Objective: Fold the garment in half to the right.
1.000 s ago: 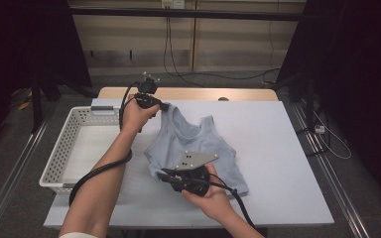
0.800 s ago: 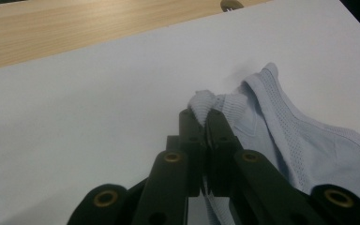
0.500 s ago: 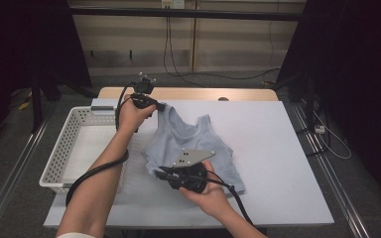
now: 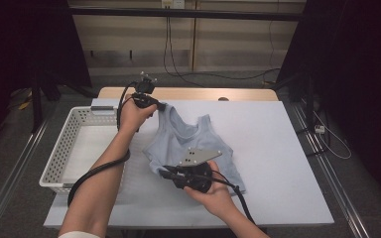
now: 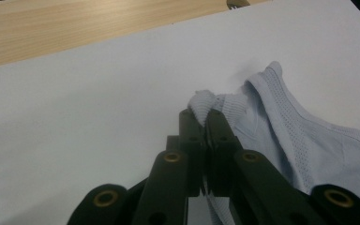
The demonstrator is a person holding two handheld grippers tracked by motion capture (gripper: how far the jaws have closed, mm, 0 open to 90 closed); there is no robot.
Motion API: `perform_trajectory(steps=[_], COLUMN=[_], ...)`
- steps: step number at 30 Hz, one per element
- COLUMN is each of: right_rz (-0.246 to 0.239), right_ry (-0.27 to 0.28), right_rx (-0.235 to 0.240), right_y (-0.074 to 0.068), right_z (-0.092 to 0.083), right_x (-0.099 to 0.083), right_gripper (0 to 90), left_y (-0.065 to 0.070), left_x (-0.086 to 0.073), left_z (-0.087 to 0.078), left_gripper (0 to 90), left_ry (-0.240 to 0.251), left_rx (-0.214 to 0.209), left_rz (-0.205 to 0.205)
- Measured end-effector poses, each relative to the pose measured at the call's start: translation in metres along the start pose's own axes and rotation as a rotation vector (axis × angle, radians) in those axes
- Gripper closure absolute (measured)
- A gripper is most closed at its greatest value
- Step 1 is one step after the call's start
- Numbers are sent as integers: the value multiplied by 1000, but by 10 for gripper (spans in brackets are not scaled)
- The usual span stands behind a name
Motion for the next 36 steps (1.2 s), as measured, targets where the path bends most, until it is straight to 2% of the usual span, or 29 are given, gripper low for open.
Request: perform_trajectory(steps=[12, 36], right_rz=[7, 6], right_ry=[8, 9], right_rx=[-1, 40], right_y=[-1, -13], right_z=[1, 19], right_x=[1, 10], right_gripper=[826, 828], left_y=[-6, -23], left_x=[-2, 0], left_z=[-1, -17], left_gripper=[874, 874], left_ry=[0, -6], left_rx=[16, 27], left_rz=[-19, -13])
Point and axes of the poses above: each handheld gripper's, and its own axes: z roughly forward along the jaws, x roughly out of its top, y roughly to its right, the point moved 9 cm from there along z, roughly forward along the jaws, and after that the axes turned 12 degrees about y, right-handed, at the moved point
